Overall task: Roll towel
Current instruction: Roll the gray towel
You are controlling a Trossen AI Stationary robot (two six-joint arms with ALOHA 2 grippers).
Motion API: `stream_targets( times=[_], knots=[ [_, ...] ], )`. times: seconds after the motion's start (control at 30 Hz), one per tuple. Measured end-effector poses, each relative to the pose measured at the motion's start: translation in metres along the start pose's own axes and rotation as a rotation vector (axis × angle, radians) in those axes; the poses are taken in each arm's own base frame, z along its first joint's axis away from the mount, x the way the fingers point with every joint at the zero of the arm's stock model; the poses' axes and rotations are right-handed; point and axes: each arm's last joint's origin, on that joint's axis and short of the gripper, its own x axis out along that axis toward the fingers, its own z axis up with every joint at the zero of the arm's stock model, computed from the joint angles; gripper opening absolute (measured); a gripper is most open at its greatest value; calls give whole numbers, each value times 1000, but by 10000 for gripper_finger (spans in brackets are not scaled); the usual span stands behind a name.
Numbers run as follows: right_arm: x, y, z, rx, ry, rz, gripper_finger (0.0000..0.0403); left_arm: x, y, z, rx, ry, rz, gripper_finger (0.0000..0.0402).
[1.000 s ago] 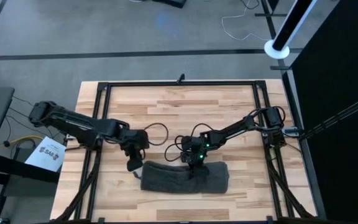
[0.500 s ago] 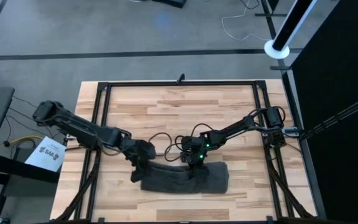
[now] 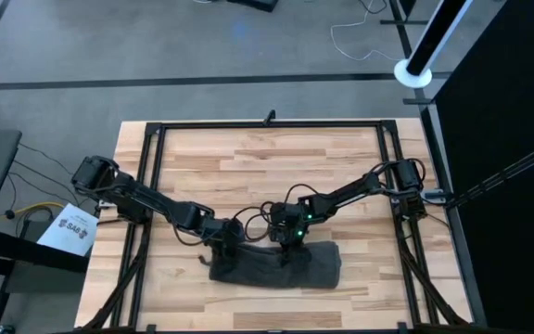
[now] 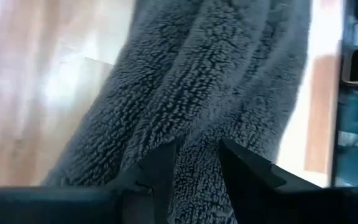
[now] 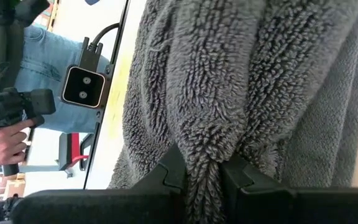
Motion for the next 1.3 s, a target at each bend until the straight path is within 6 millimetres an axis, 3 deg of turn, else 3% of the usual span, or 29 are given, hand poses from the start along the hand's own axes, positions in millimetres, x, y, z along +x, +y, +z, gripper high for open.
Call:
stream_targets(
  times=[0.37,0.6,0.73,0.97,1.3],
  knots=[
    [4,3,-1,36,-3,-33,30,0,3,-6,-9,21,80,116],
    [3,5,0,29,-3,-29,134,1,2,-9,-25,23,103,116],
    [-4,18,1,-53,7,-43,175,1,1,-11,-28,20,112,116],
    [-21,46,-13,-62,131,-158,168,1,0,-12,-38,3,133,116],
    [1,68,-30,18,217,-184,164,2,-2,-14,-53,-14,159,116]
  ],
)
